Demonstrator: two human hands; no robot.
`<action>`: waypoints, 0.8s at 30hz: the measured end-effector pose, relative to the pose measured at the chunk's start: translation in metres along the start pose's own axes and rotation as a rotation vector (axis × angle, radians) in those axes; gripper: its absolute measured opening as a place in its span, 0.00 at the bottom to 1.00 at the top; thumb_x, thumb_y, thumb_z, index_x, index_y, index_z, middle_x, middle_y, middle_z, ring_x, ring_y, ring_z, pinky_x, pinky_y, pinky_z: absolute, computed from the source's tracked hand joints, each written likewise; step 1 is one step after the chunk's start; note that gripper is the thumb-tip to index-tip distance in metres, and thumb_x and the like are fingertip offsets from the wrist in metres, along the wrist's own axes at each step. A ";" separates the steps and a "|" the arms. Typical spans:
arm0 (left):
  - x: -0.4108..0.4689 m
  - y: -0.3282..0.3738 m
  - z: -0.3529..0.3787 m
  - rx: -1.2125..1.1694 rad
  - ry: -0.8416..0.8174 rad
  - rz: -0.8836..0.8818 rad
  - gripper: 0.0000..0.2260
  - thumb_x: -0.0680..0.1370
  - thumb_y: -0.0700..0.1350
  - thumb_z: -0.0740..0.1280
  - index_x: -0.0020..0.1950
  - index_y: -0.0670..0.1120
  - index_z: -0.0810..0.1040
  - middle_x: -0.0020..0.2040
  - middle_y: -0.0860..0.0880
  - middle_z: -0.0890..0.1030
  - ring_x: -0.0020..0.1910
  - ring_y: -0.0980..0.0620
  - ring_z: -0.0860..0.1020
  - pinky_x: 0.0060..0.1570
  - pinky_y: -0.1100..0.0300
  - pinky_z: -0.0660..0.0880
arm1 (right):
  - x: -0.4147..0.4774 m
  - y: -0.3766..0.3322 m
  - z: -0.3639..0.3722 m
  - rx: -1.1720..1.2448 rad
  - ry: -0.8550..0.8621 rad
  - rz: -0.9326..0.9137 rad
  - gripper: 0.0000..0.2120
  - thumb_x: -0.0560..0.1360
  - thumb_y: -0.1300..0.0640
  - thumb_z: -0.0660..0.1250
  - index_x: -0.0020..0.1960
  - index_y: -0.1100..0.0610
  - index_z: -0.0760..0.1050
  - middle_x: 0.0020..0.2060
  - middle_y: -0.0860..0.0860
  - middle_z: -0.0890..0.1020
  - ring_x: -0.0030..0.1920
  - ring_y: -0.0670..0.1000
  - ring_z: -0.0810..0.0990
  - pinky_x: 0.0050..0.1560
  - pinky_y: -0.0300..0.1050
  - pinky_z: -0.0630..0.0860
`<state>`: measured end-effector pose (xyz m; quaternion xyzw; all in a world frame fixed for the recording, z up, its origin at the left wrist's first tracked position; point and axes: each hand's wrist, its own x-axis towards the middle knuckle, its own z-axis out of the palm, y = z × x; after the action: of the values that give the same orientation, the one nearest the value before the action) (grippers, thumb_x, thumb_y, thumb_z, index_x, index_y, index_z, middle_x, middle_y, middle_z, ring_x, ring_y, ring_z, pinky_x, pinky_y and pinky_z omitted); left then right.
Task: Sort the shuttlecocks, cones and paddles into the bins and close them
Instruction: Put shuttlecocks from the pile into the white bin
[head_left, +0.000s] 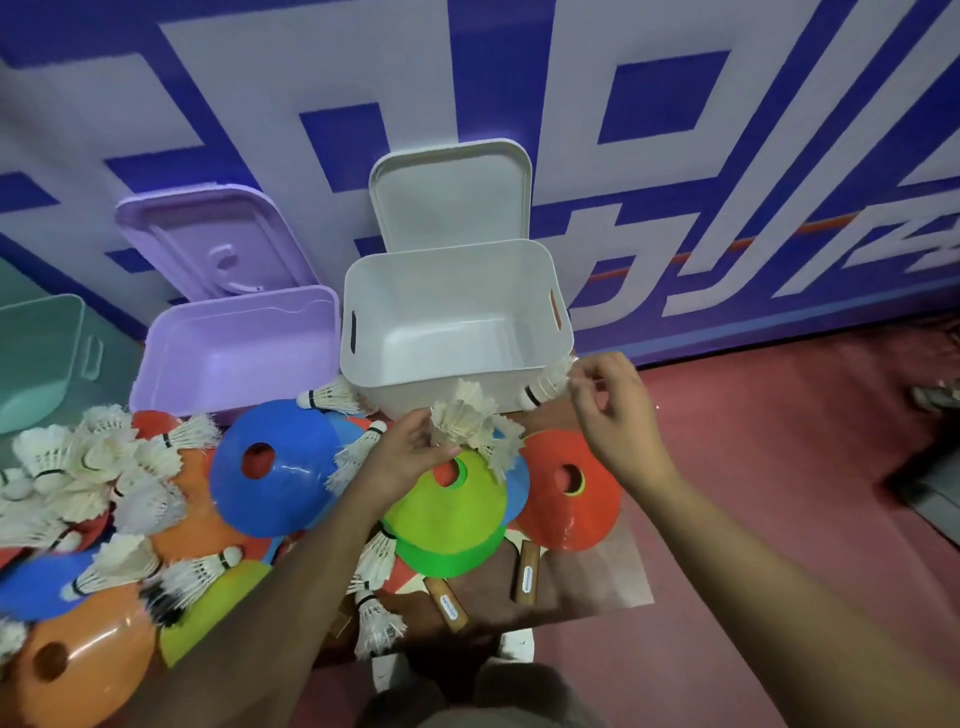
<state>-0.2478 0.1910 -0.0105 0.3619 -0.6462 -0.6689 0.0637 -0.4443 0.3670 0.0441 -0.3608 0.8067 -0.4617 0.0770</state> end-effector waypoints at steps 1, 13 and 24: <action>-0.002 0.000 -0.004 0.020 0.013 0.000 0.28 0.67 0.49 0.79 0.64 0.46 0.75 0.60 0.49 0.81 0.62 0.53 0.78 0.65 0.54 0.72 | 0.005 -0.011 0.002 0.059 0.013 -0.006 0.05 0.76 0.65 0.64 0.44 0.57 0.75 0.43 0.49 0.77 0.46 0.43 0.74 0.45 0.33 0.68; -0.033 -0.007 -0.041 0.004 0.031 0.015 0.26 0.71 0.34 0.74 0.63 0.53 0.73 0.58 0.53 0.82 0.57 0.55 0.80 0.57 0.62 0.76 | -0.006 -0.070 0.075 0.079 -0.319 -0.182 0.05 0.80 0.59 0.62 0.45 0.56 0.73 0.41 0.51 0.78 0.44 0.49 0.75 0.45 0.47 0.72; -0.063 -0.006 -0.069 0.017 0.053 0.057 0.22 0.74 0.36 0.73 0.64 0.53 0.74 0.54 0.57 0.82 0.54 0.64 0.80 0.54 0.68 0.75 | -0.026 -0.093 0.098 -0.146 -0.342 -0.468 0.03 0.77 0.58 0.63 0.48 0.56 0.76 0.41 0.52 0.76 0.47 0.54 0.74 0.50 0.53 0.71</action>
<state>-0.1610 0.1704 0.0162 0.3617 -0.6599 -0.6515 0.0968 -0.3327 0.2872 0.0579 -0.6140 0.7080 -0.3401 0.0773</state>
